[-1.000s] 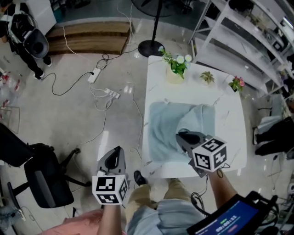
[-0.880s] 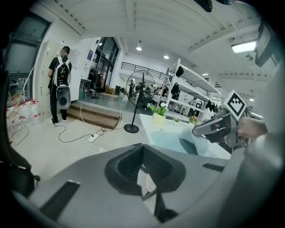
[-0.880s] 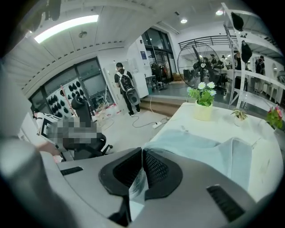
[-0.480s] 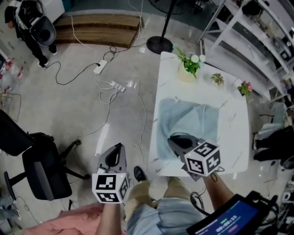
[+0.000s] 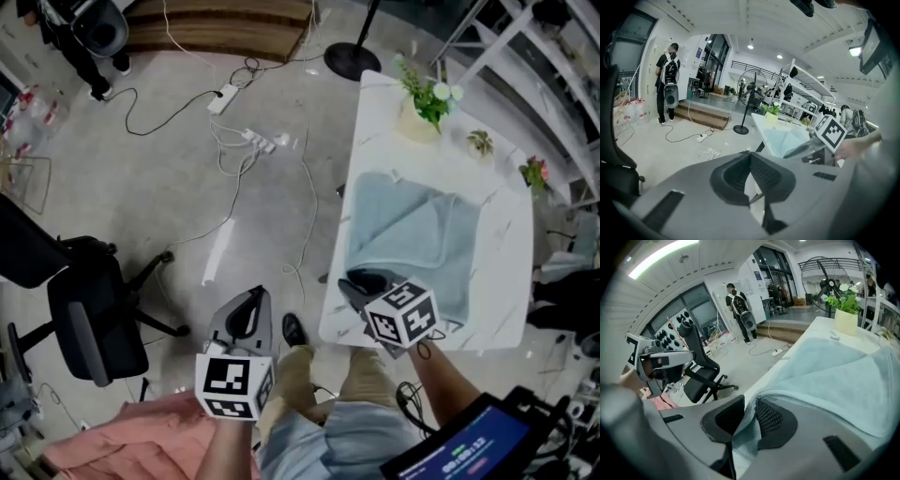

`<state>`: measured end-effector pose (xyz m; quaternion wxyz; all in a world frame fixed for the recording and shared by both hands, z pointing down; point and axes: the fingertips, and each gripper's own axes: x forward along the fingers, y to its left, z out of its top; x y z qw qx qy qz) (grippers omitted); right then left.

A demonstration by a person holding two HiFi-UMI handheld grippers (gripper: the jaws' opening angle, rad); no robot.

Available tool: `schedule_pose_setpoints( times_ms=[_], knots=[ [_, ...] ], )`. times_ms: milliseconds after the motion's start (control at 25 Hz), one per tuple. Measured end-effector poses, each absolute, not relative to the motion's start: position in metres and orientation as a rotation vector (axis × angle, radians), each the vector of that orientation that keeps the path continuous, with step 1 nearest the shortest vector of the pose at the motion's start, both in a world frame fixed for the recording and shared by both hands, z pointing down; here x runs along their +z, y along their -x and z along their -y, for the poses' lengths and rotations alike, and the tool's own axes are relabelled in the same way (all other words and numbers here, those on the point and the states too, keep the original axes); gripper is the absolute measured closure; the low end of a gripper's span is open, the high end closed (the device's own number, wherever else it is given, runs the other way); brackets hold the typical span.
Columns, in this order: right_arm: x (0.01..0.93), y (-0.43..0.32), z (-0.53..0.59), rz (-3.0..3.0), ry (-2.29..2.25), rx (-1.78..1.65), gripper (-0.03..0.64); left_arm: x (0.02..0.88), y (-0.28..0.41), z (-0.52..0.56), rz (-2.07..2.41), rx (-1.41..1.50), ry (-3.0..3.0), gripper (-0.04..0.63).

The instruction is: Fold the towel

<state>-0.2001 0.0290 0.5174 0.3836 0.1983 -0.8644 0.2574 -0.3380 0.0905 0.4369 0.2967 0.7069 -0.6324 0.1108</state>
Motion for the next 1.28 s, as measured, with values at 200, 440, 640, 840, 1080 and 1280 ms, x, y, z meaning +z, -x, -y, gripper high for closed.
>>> schedule_pose_setpoints(
  times_ms=[200,440,640,840,1080,1280],
  knots=[
    [0.497,0.211,-0.037,2.248,-0.426,0.674,0.400,0.436,0.321,-0.092,1.658,0.273,-1.886,0.589],
    [0.484,0.203,-0.058,2.203,-0.312,0.679,0.377,0.406,0.304,-0.087,1.689,0.228,-1.941,0.588],
    [0.442,0.180,-0.050,2.293,-0.290,0.628,0.381,0.392,0.279,-0.085,1.686,0.229,-1.973,0.588],
    [0.399,0.110,-0.004,2.411,-0.317,0.502,0.411,0.396,0.216,-0.066,1.619,0.265,-2.023,0.588],
    [0.418,0.007,0.056,2.326,-0.351,0.411,0.433,0.426,0.135,-0.039,1.568,0.364,-2.050,0.589],
    [0.453,-0.012,0.083,2.327,-0.250,0.550,0.431,0.463,0.102,-0.024,1.572,0.519,-2.003,0.589]
  ],
)
